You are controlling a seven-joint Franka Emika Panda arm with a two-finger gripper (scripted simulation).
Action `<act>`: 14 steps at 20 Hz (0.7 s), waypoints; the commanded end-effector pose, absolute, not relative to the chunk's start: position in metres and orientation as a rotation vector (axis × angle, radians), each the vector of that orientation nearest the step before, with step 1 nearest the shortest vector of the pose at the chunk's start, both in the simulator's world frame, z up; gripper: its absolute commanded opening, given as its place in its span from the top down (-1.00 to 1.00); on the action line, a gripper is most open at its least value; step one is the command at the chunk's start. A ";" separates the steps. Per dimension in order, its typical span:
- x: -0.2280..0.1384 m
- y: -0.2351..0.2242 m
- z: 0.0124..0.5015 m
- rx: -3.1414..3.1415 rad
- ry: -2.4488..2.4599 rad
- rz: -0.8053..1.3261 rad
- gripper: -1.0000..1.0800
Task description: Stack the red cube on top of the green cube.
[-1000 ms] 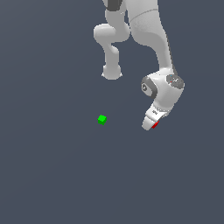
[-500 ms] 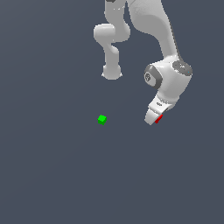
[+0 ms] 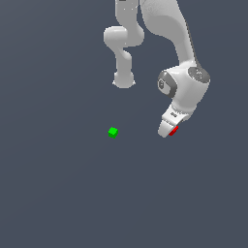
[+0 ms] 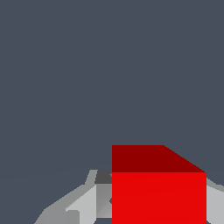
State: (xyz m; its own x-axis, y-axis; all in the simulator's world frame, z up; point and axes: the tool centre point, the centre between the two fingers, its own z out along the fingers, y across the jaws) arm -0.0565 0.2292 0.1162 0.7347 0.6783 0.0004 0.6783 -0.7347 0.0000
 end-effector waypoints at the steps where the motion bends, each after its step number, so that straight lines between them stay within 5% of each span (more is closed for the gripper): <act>1: -0.058 0.219 0.115 -2.927 -1.143 -0.001 1.00; 14: -0.079 0.099 0.092 -2.927 -1.140 -0.001 1.00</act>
State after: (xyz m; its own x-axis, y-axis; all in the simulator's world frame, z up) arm -0.0760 0.1176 0.0956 0.7356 0.6774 0.0001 0.6774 -0.7356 -0.0002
